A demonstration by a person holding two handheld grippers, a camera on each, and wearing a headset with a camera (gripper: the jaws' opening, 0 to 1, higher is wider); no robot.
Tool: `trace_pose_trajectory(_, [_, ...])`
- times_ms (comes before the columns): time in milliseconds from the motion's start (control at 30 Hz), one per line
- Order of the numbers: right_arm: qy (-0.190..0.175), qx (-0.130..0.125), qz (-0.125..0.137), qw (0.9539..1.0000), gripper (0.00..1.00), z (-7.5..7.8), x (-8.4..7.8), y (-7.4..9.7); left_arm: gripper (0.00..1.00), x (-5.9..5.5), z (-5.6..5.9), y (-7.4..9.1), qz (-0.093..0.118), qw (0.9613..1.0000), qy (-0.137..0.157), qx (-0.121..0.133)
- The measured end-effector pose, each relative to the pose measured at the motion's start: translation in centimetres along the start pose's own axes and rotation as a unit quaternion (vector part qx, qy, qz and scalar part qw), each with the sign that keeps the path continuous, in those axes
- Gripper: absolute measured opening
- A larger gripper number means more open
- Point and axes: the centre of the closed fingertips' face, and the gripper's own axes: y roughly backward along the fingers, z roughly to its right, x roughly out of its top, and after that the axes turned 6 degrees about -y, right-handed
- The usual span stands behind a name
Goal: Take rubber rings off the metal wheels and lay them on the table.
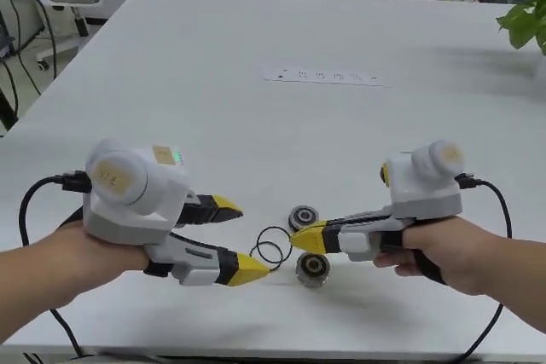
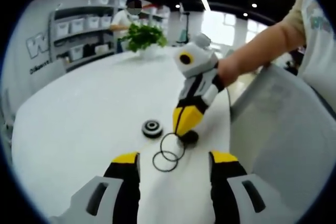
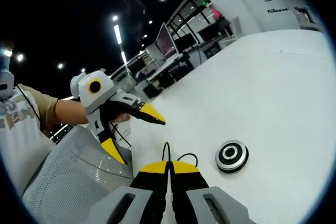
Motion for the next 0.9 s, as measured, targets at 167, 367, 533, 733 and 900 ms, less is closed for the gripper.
trace_pose_trajectory(167, [0.002, 0.003, -0.009, 1.0000, 0.00, -0.1, -0.2, -0.8, 0.54, -0.4, -0.3, 0.4, -0.002, 1.0000, 0.005, 0.006])
trace_pose_trajectory(367, [0.004, -0.002, -0.017, 0.9998, 0.00, 0.3, -0.5, -1.2, 0.55, -0.5, -0.5, 0.8, 0.000, 0.9998, 0.010, 0.014])
trace_pose_trajectory(533, [0.005, -0.007, -0.024, 0.9997, 0.00, 0.5, -0.7, -1.4, 0.56, -0.9, -0.7, 1.2, -0.003, 0.9997, 0.013, 0.019])
trace_pose_trajectory(733, [0.014, -0.015, -0.031, 0.9993, 0.00, 0.8, -0.9, -1.8, 0.56, -1.3, -1.0, 1.6, -0.007, 0.9996, 0.015, 0.024])
trace_pose_trajectory(900, [0.019, -0.023, -0.035, 0.9990, 0.00, 1.1, -1.0, -1.8, 0.56, -1.4, -0.9, 1.6, -0.008, 0.9995, 0.016, 0.024])
